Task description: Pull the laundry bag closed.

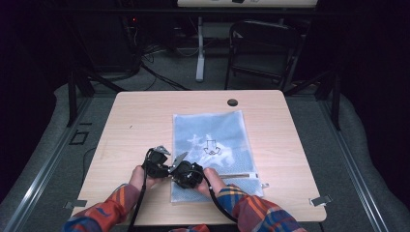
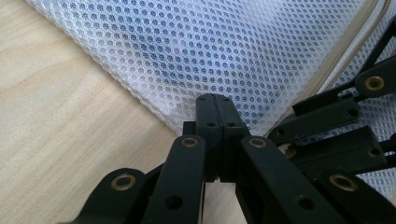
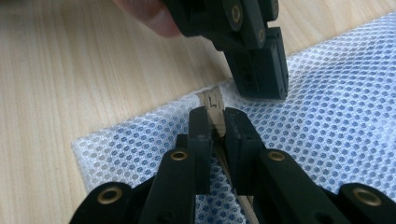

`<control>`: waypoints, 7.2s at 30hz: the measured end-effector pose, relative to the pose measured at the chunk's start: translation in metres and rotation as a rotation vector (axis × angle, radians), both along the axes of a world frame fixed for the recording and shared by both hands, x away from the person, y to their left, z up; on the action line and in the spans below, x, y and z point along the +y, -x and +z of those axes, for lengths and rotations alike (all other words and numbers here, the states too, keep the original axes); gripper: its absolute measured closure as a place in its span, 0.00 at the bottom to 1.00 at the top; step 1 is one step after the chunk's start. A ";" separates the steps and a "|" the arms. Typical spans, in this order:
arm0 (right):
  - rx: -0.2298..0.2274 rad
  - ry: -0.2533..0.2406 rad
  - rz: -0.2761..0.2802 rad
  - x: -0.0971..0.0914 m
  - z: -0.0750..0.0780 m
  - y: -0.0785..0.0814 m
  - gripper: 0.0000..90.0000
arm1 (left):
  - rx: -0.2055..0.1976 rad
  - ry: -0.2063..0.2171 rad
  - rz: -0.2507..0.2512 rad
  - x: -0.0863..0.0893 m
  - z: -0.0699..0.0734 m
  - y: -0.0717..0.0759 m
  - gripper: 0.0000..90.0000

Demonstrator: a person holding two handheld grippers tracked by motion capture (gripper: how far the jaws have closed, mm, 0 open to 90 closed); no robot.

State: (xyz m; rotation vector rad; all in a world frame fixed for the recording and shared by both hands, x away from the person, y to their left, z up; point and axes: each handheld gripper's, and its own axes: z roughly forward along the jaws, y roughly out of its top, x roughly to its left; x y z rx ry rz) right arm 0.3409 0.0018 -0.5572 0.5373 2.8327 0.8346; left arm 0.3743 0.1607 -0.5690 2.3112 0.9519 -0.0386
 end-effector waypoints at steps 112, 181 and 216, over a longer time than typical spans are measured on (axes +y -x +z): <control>0.001 0.120 -0.017 -0.015 0.007 -0.001 0.91 | 0.072 0.035 -0.020 0.003 0.002 0.013 0.96; 0.016 0.212 -0.076 -0.058 0.012 -0.002 0.91 | 0.064 0.025 -0.030 0.003 0.002 0.012 0.96; 0.021 0.227 -0.121 -0.083 0.014 -0.003 0.91 | 0.064 0.023 -0.033 0.003 0.002 0.012 0.96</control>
